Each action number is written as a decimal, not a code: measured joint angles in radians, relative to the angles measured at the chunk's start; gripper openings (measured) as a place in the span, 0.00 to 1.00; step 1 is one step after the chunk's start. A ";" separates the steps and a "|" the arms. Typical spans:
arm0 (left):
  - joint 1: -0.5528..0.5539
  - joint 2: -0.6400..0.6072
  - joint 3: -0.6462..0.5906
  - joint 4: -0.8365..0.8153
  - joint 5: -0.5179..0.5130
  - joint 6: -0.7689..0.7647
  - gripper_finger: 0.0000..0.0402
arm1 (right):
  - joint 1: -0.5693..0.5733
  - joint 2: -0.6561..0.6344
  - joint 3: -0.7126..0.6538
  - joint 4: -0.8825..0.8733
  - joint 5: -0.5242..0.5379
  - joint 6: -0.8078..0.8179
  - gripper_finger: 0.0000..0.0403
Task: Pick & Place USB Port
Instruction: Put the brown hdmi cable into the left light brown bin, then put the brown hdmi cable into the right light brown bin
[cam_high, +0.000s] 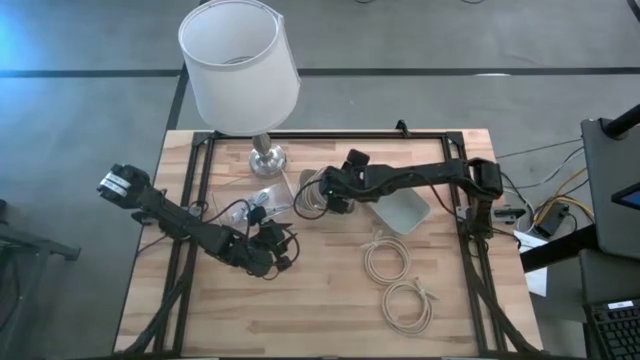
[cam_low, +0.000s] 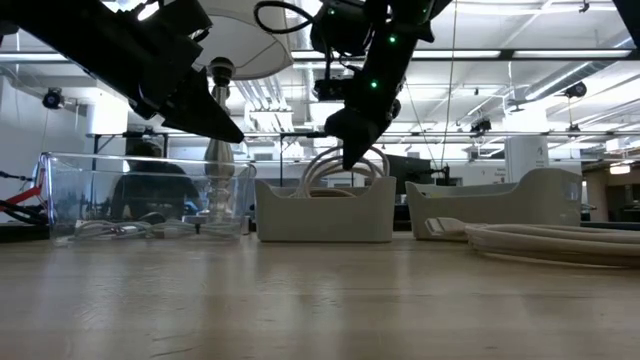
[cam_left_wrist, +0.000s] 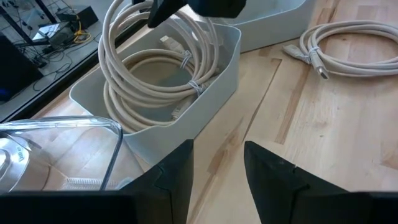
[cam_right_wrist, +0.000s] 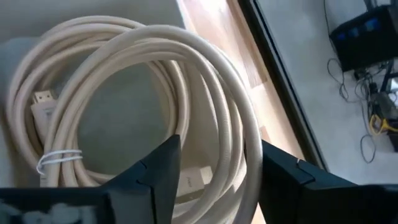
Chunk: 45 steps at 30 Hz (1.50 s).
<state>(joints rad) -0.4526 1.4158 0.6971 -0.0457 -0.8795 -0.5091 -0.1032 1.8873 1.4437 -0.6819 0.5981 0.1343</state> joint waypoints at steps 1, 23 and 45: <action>0.000 0.000 0.000 0.000 0.000 0.000 0.36 | 0.000 -0.004 0.000 0.000 0.001 -0.011 0.45; 0.000 0.000 0.000 -0.001 0.000 0.000 0.36 | 0.103 -0.222 0.002 -0.277 -0.241 0.246 0.44; 0.001 0.000 -0.049 0.012 0.042 -0.071 0.36 | 0.463 -0.234 -0.392 -0.015 -0.665 0.901 0.41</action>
<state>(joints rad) -0.4515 1.4158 0.6483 -0.0334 -0.8376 -0.5797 0.3599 1.6531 1.0513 -0.6970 -0.0670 1.0356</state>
